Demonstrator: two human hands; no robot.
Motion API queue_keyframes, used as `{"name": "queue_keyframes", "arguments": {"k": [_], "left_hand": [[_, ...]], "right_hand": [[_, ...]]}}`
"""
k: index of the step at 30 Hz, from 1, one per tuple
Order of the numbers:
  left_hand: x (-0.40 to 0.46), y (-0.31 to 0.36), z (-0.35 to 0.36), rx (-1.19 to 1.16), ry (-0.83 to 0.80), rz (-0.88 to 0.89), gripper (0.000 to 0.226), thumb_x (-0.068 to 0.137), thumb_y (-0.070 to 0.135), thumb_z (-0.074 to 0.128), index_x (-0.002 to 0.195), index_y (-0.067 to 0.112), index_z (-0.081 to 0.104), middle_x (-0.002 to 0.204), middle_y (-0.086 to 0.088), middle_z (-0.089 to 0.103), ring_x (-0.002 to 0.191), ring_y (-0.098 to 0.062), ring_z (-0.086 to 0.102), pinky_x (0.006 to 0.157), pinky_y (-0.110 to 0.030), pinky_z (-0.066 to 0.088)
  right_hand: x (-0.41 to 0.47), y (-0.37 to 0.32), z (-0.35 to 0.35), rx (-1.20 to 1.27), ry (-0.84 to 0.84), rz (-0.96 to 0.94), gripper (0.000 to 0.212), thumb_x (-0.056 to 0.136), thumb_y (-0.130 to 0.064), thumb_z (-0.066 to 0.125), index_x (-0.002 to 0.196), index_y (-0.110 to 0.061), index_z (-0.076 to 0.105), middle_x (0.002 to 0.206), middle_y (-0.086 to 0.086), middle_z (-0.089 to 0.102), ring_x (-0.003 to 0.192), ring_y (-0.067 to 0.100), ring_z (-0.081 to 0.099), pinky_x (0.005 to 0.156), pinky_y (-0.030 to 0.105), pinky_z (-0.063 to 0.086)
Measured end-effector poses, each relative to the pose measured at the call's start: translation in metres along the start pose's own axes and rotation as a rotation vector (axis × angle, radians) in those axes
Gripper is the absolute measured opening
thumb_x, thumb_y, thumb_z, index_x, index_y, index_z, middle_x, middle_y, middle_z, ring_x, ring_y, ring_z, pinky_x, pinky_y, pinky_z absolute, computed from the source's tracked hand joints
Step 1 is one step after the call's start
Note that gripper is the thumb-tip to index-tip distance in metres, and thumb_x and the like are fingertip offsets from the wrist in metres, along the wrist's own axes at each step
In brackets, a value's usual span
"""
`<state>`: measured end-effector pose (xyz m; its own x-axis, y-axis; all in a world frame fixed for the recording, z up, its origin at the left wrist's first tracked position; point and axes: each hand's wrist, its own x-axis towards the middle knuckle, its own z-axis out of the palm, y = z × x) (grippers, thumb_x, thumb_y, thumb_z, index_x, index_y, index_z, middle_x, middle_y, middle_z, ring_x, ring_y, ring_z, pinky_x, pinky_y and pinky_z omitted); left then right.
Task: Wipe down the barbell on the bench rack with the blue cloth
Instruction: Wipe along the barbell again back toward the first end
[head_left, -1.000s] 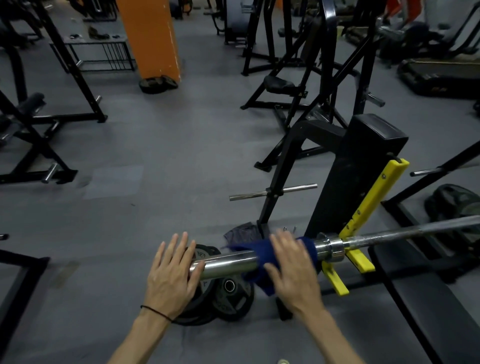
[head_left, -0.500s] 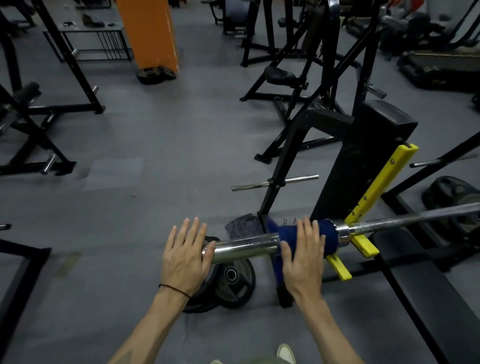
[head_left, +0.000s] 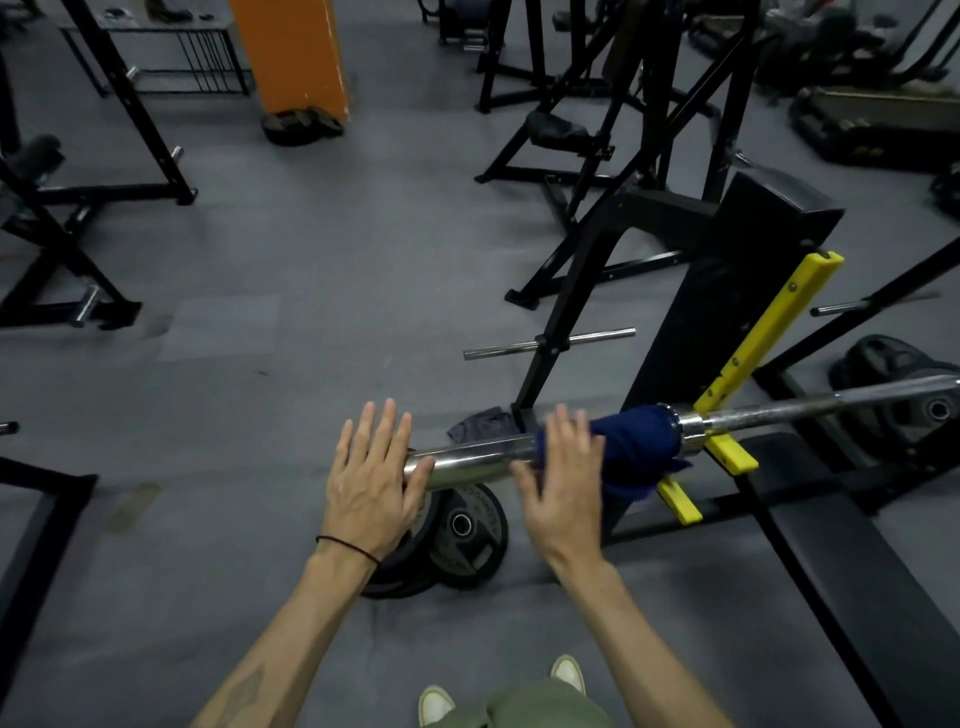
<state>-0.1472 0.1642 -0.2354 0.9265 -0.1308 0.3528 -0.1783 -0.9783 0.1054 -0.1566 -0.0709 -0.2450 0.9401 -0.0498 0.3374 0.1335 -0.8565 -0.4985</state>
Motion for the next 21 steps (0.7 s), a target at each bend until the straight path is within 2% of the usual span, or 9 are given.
{"name": "queue_keyframes", "arguments": {"k": [2, 4, 8, 10, 11, 13, 16, 18, 21], "left_hand": [[-0.003, -0.004, 0.0, -0.01, -0.007, -0.009, 0.066, 0.102, 0.052, 0.03, 0.147, 0.007, 0.048, 0.157, -0.014, 0.039, 0.149, -0.032, 0.029, 0.123, -0.048, 0.019], [-0.005, -0.013, -0.002, -0.032, -0.015, -0.047, 0.069, 0.103, 0.055, 0.025, 0.148, 0.008, 0.047, 0.158, -0.013, 0.038, 0.15, -0.031, 0.028, 0.124, -0.048, 0.018], [-0.011, -0.027, -0.004, -0.059, -0.04, -0.126, 0.076, 0.102, 0.062, 0.016, 0.151, 0.01, 0.042, 0.158, -0.012, 0.036, 0.15, -0.03, 0.027, 0.123, -0.049, 0.018], [-0.008, -0.024, -0.003, -0.091, -0.035, -0.153, 0.077, 0.103, 0.062, 0.015, 0.151, 0.008, 0.042, 0.158, -0.012, 0.037, 0.15, -0.029, 0.027, 0.122, -0.049, 0.02], [-0.005, -0.02, -0.002, -0.109, -0.029, -0.167, 0.076, 0.103, 0.061, 0.017, 0.15, 0.007, 0.043, 0.158, -0.012, 0.038, 0.15, -0.029, 0.028, 0.122, -0.05, 0.022], [0.003, -0.005, -0.003, -0.105, -0.029, -0.142, 0.072, 0.103, 0.057, 0.023, 0.149, 0.006, 0.044, 0.157, -0.013, 0.039, 0.149, -0.03, 0.029, 0.121, -0.051, 0.025], [0.005, 0.012, -0.001, -0.007, -0.049, 0.033, 0.066, 0.101, 0.052, 0.032, 0.15, 0.008, 0.044, 0.159, -0.012, 0.037, 0.15, -0.031, 0.028, 0.12, -0.052, 0.026], [0.001, 0.009, -0.002, 0.002, -0.042, 0.048, 0.066, 0.101, 0.052, 0.033, 0.149, 0.009, 0.045, 0.159, -0.012, 0.037, 0.15, -0.03, 0.028, 0.12, -0.052, 0.025], [-0.01, -0.011, -0.002, -0.002, -0.041, -0.043, 0.067, 0.102, 0.054, 0.029, 0.149, 0.009, 0.045, 0.159, -0.012, 0.036, 0.15, -0.029, 0.027, 0.122, -0.049, 0.022]], "right_hand": [[-0.007, 0.002, -0.001, -0.074, -0.107, -0.222, 0.075, 0.107, -0.06, 0.031, 0.163, -0.01, 0.023, 0.173, 0.004, 0.015, 0.16, 0.019, 0.005, 0.13, 0.041, 0.0], [0.001, 0.029, -0.013, -0.155, -0.123, -0.29, 0.071, 0.108, -0.057, 0.033, 0.163, -0.012, 0.024, 0.173, 0.003, 0.016, 0.16, 0.017, 0.009, 0.13, 0.042, 0.006], [0.011, 0.06, -0.029, -0.121, 0.036, -0.016, 0.072, 0.108, -0.059, 0.023, 0.161, -0.01, 0.031, 0.17, 0.005, 0.022, 0.16, 0.018, 0.011, 0.13, 0.039, 0.001], [0.009, 0.028, -0.014, -0.023, 0.083, 0.103, 0.076, 0.107, -0.062, 0.023, 0.161, -0.009, 0.03, 0.171, 0.005, 0.021, 0.16, 0.016, 0.004, 0.13, 0.038, -0.004], [0.005, 0.007, -0.005, 0.017, 0.06, 0.086, 0.076, 0.106, -0.062, 0.025, 0.161, -0.009, 0.028, 0.172, 0.004, 0.018, 0.16, 0.016, 0.002, 0.129, 0.038, -0.006], [-0.009, -0.018, 0.008, 0.01, -0.044, -0.12, 0.076, 0.107, -0.061, 0.029, 0.163, -0.01, 0.026, 0.173, 0.004, 0.016, 0.16, 0.019, 0.005, 0.13, 0.04, -0.003], [-0.004, 0.008, -0.003, -0.113, -0.118, -0.345, 0.069, 0.109, -0.057, 0.031, 0.163, -0.014, 0.027, 0.172, 0.002, 0.02, 0.16, 0.017, 0.012, 0.129, 0.044, 0.009], [0.006, 0.044, -0.018, -0.157, -0.051, -0.242, 0.066, 0.109, -0.054, 0.03, 0.162, -0.015, 0.029, 0.171, 0.002, 0.022, 0.159, 0.016, 0.013, 0.127, 0.048, 0.015], [0.011, 0.067, -0.031, -0.12, 0.07, 0.062, 0.071, 0.108, -0.059, 0.023, 0.16, -0.011, 0.032, 0.17, 0.004, 0.024, 0.16, 0.016, 0.008, 0.128, 0.053, 0.013]]}}
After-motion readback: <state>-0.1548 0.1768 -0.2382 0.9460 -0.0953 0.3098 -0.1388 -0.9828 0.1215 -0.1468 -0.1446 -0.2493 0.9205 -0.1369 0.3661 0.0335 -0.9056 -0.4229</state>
